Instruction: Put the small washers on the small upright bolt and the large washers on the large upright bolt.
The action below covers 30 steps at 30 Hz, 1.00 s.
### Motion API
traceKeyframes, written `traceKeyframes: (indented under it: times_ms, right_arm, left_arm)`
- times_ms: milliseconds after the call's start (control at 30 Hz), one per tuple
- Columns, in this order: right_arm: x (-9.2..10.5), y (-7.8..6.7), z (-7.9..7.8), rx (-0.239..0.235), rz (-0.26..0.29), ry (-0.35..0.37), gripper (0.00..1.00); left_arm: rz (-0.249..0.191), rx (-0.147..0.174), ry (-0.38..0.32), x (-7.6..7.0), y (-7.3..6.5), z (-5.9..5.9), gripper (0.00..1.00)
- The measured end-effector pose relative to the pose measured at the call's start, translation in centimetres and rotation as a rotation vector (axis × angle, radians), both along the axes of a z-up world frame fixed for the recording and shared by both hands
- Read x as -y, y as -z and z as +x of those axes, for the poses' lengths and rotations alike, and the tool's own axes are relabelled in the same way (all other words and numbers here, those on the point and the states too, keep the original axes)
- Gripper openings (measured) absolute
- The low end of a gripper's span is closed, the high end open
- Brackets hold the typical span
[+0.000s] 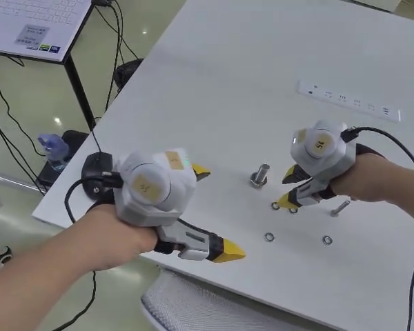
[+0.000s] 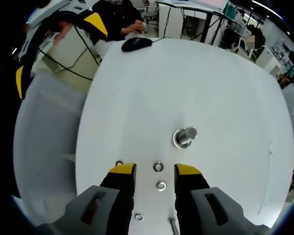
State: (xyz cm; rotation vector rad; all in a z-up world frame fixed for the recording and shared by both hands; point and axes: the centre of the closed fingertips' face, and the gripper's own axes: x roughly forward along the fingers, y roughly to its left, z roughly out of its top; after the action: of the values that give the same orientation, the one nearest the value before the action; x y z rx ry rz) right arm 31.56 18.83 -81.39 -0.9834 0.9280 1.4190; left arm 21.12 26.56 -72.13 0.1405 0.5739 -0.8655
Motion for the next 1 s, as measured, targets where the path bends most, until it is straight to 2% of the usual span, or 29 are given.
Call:
traceKeyframes:
  times_ms: [267, 500, 1000]
  right_arm:
    - [0.7, 2.2, 0.2, -0.007, -0.017, 0.007, 0.32]
    - [0.8, 3.5, 0.4, -0.001, -0.03, 0.025, 0.31]
    - [0.6, 5.0, 0.4, 0.008, -0.034, 0.036, 0.26]
  left_arm:
    - [-0.004, -0.005, -0.006, -0.1, 0.1, -0.2, 0.88]
    - [0.004, -0.011, -0.008, -0.2, 0.2, -0.6, 0.88]
    - [0.007, -0.021, -0.026, -0.9, 0.6, -1.4, 0.87]
